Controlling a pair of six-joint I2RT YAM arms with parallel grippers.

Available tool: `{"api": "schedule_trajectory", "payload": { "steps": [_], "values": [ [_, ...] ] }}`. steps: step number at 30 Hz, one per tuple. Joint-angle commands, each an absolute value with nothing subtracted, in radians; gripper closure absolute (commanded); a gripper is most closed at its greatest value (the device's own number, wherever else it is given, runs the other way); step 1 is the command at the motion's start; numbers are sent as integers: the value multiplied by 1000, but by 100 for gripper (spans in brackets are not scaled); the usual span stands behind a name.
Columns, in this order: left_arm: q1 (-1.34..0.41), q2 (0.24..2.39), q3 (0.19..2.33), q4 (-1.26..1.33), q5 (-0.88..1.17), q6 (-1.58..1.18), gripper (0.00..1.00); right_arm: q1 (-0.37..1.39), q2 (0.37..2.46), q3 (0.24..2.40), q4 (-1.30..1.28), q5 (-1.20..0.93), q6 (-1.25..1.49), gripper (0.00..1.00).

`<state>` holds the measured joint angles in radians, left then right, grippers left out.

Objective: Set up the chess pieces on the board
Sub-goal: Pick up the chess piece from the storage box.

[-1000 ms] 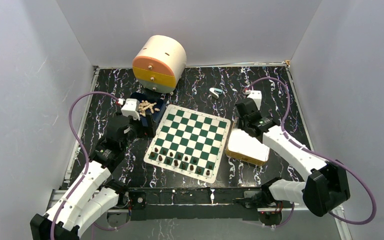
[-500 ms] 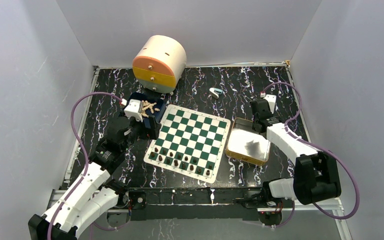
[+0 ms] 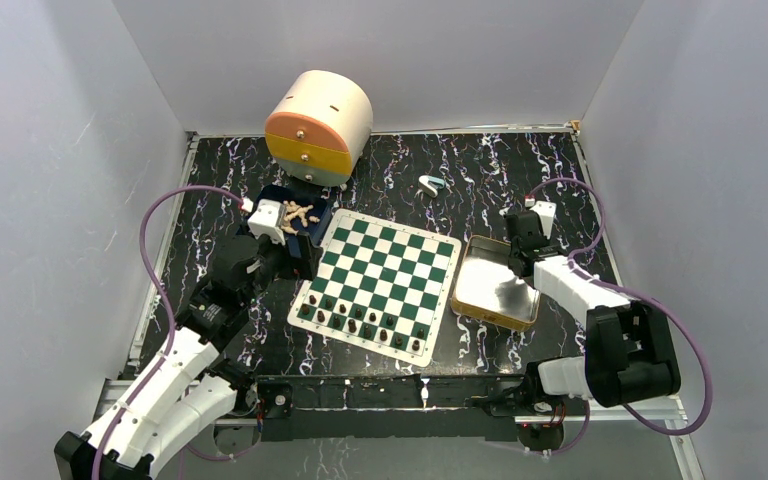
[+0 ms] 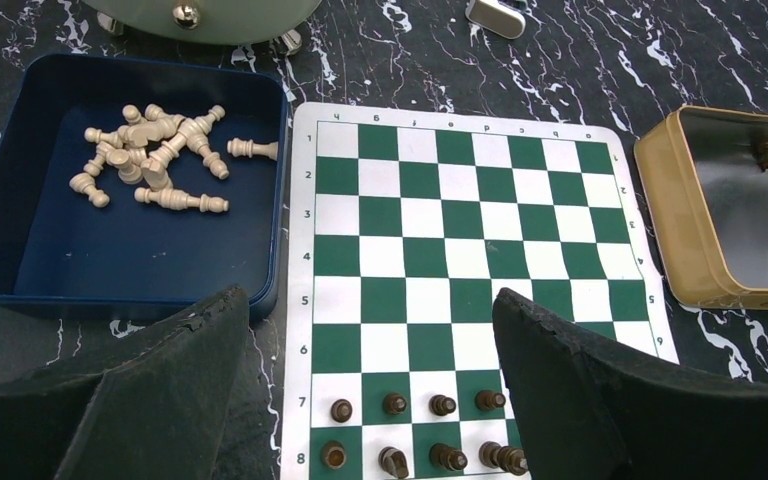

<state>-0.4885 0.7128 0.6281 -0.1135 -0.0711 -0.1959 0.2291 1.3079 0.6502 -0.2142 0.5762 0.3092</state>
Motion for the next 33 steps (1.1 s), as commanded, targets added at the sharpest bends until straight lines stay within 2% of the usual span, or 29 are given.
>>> {"api": "schedule_trajectory", "payload": {
  "steps": [1, 20, 33],
  "values": [
    [-494, 684, 635, -113, -95, -180, 12, 214, 1318, 642, -134, 592, 312, 64],
    [-500, 691, 641, -116, -109, -177, 12, 167, 1368, 659, -126, 493, 347, 64],
    [-500, 689, 645, -126, -136, -173, 12, 167, 1394, 641, -103, 529, 379, 66]
  ]
}}
